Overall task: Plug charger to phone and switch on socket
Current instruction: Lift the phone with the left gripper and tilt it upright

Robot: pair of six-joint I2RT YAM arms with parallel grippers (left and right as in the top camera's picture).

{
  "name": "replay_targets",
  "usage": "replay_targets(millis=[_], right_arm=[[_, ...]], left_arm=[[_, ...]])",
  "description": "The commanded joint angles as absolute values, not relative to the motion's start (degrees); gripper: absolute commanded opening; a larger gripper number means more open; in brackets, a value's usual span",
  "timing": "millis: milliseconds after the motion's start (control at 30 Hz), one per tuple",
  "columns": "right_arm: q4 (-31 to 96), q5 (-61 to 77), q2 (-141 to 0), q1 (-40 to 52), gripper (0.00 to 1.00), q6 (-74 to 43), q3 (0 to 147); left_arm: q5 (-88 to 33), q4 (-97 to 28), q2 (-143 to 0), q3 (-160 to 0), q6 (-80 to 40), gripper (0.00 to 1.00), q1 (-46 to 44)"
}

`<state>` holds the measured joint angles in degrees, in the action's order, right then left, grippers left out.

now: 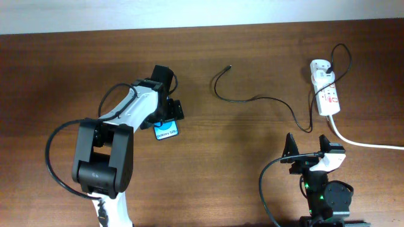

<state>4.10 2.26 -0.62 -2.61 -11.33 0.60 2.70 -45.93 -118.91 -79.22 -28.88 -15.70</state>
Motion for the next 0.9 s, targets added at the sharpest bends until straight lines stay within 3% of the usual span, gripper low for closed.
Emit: replay_targets(millis=[0, 167, 300, 467, 867], right_arm=[[4.34, 2.15, -0.21, -2.31, 0.98, -10.76, 0.32], [4.34, 2.15, -0.21, -2.31, 0.98, -10.76, 0.32], [4.34, 2.15, -0.21, -2.31, 0.98, -10.76, 0.32], [4.34, 2.15, -0.21, -2.31, 0.98, -10.76, 0.32], [4.34, 2.15, -0.21, -2.31, 0.98, -10.76, 0.32]], left_arm=[[0.05, -44.38, -126.65, -74.72, -32.84, 0.99, -15.73], [0.05, -44.12, -126.65, -74.72, -34.33, 1.00, -15.77], [0.01, -44.18, -126.65, -74.72, -34.30, 0.84, -15.77], [0.01, -44.18, -126.63, -74.74, -34.30, 0.72, -15.77], [-0.03, -51.96, -121.38, -81.71, -34.28, 0.69, -14.81]])
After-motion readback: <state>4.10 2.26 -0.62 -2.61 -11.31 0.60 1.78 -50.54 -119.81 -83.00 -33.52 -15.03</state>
